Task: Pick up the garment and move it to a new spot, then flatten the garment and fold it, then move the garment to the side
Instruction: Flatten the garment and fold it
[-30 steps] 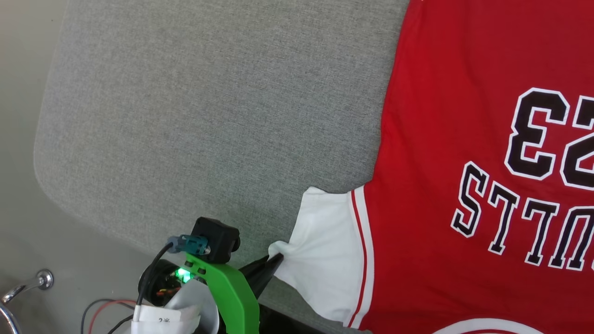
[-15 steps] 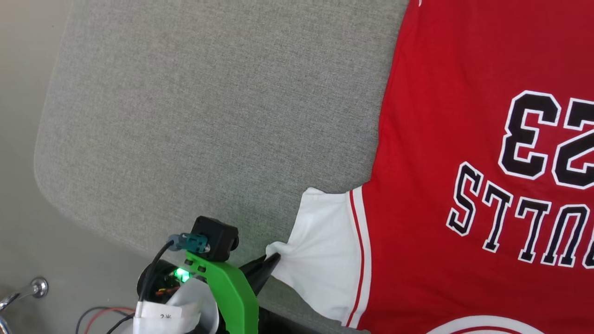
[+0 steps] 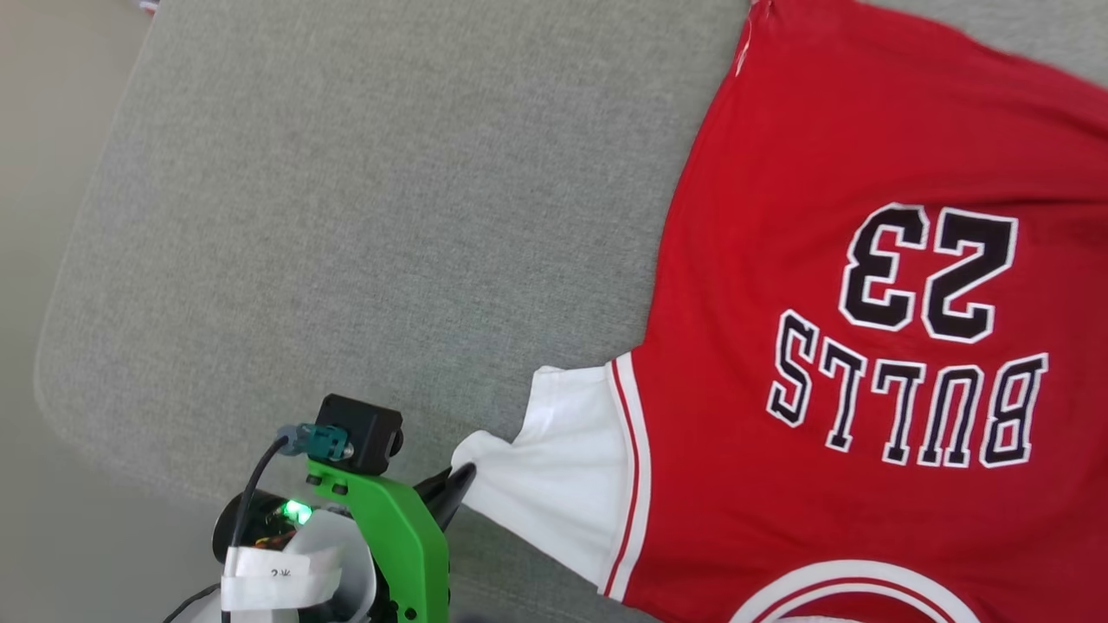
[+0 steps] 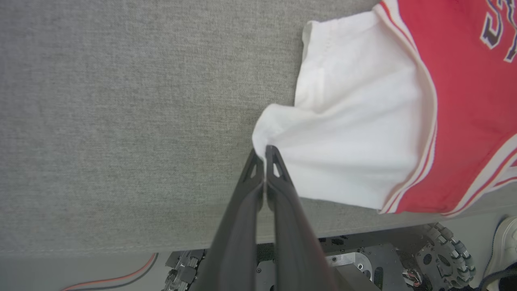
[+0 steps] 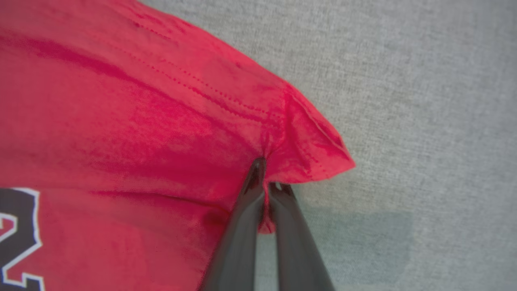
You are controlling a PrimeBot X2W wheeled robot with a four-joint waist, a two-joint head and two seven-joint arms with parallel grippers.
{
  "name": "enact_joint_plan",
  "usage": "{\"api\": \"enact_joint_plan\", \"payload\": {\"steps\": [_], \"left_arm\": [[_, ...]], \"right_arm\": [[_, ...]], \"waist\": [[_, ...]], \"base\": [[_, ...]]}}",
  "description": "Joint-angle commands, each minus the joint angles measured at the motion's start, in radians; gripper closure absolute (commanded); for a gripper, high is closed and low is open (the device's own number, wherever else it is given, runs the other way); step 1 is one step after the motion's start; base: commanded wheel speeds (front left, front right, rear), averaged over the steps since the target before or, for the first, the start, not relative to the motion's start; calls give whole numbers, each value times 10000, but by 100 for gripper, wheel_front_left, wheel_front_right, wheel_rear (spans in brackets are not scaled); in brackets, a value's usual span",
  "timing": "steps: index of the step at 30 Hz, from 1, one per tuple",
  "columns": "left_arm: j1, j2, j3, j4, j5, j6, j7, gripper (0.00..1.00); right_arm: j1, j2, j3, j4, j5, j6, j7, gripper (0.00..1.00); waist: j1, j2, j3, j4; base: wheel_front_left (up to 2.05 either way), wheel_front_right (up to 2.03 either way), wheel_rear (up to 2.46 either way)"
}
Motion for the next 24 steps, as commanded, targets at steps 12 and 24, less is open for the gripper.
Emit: {"api": "enact_joint_plan", "payload": {"steps": [12, 24], "left_arm": [[770, 145, 185, 200, -307, 383, -14, 100], [1114, -210, 75, 540, -392, 438, -470, 100]], "right_arm": [[3636, 380, -305, -545, 1357, -7, -1163, 100], [6639, 962, -1586, -1881, 1555, -7, -1517, 100]], "waist": [[0, 0, -2625, -1850], [0, 0, -3462, -2229]], "base": [[0, 0, 0], [0, 0, 0]]}}
